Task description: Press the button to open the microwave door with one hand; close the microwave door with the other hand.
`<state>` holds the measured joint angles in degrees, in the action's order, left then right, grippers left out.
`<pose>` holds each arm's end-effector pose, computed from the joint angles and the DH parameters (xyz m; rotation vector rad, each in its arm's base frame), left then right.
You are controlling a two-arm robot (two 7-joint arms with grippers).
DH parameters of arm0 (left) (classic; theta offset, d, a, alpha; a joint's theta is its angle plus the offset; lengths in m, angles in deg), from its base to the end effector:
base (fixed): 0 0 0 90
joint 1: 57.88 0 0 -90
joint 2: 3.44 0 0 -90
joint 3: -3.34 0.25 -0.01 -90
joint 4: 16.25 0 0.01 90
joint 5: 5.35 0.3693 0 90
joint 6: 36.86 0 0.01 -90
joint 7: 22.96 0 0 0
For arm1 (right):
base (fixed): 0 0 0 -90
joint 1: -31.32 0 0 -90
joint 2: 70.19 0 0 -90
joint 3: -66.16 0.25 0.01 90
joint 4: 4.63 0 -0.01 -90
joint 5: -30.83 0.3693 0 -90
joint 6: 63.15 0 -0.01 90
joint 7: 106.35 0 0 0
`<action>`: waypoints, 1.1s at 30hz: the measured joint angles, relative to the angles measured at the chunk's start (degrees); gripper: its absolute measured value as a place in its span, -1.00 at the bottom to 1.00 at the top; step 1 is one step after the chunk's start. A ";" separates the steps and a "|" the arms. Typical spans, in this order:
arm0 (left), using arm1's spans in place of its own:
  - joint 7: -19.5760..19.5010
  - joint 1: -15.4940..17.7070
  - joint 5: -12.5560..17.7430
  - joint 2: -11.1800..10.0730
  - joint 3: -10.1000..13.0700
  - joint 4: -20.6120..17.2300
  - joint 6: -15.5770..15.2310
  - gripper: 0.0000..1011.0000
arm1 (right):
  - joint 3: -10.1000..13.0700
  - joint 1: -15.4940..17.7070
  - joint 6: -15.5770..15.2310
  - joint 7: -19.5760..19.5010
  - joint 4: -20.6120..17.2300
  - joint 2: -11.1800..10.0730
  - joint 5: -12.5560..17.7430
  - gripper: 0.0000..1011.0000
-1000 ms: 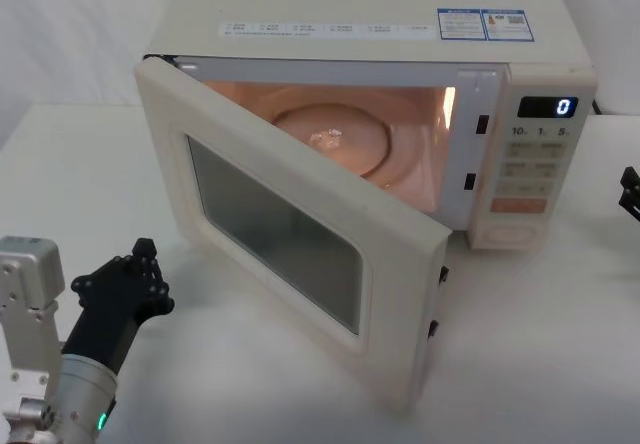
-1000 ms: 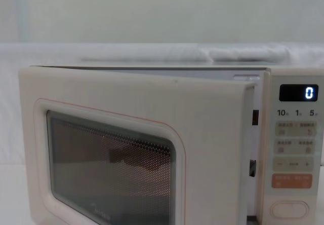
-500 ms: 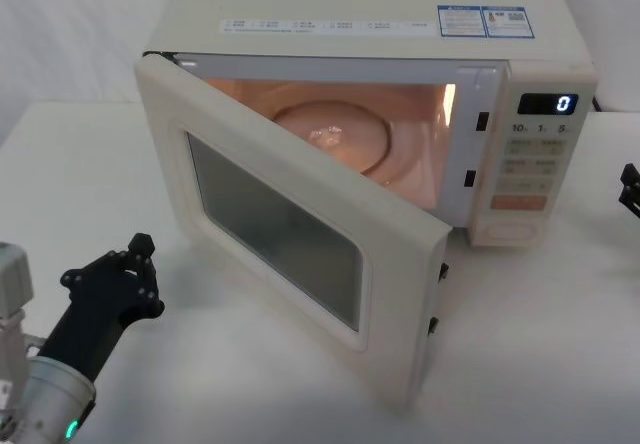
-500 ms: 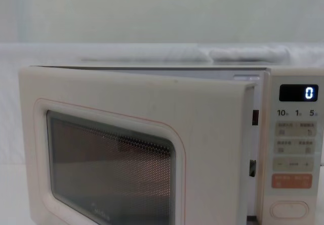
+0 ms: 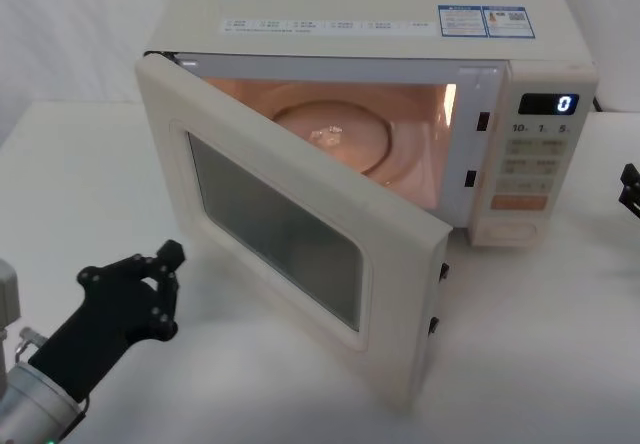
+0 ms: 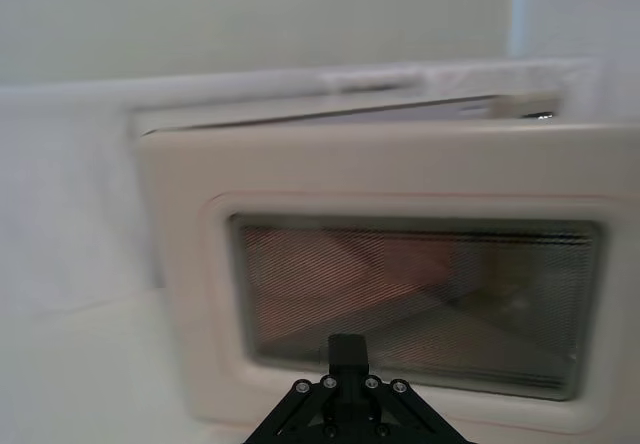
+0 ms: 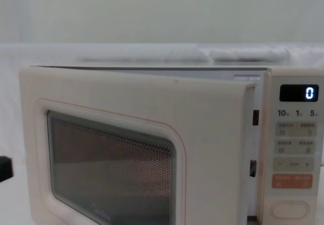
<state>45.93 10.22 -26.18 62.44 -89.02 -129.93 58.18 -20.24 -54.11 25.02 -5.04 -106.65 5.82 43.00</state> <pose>0.3009 0.0572 -0.2186 -0.0312 -0.1104 1.0696 0.3676 -0.0671 -0.1999 0.0411 -0.1160 -1.3844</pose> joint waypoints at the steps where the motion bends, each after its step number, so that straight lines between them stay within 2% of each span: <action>1: -0.43 -0.03 -0.17 -0.46 0.16 -0.26 0.06 -1.00 | 0.00 0.00 0.00 0.00 0.00 0.00 0.00 0.98; 4: -2.71 0.18 -0.62 -2.74 1.33 -1.43 0.04 -1.00 | 0.00 -0.01 0.00 0.00 0.00 0.00 0.00 0.98; 5: -2.71 0.18 -0.62 -2.74 1.33 -1.43 0.04 -1.00 | 0.00 -0.01 0.00 0.00 0.00 0.00 0.00 0.98; 9: -4.53 1.31 -0.61 -4.90 3.21 -2.61 -0.61 -1.00 | 0.00 0.00 0.00 0.00 0.00 0.00 0.00 0.98; 17: -6.49 5.02 -1.37 -6.98 6.52 -2.67 -1.73 -1.00 | 0.00 0.00 0.00 0.00 0.00 0.00 0.00 0.98; 21: -7.29 6.68 -1.90 -7.55 7.67 -2.20 -2.04 -1.00 | 0.00 0.00 0.00 0.00 0.00 0.00 0.00 0.98; 24: -8.44 8.95 -2.58 -8.09 9.37 -1.47 -2.33 -1.00 | 0.00 0.00 0.00 0.00 0.00 0.00 0.00 0.98; 33: -10.12 14.18 -3.98 -7.85 13.55 0.56 -2.68 -1.00 | 0.00 0.00 0.00 0.00 0.00 0.00 0.00 0.98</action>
<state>35.81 24.40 -30.16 54.59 -75.47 -129.37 55.50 -20.24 -54.11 25.02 -5.04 -106.65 5.82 43.00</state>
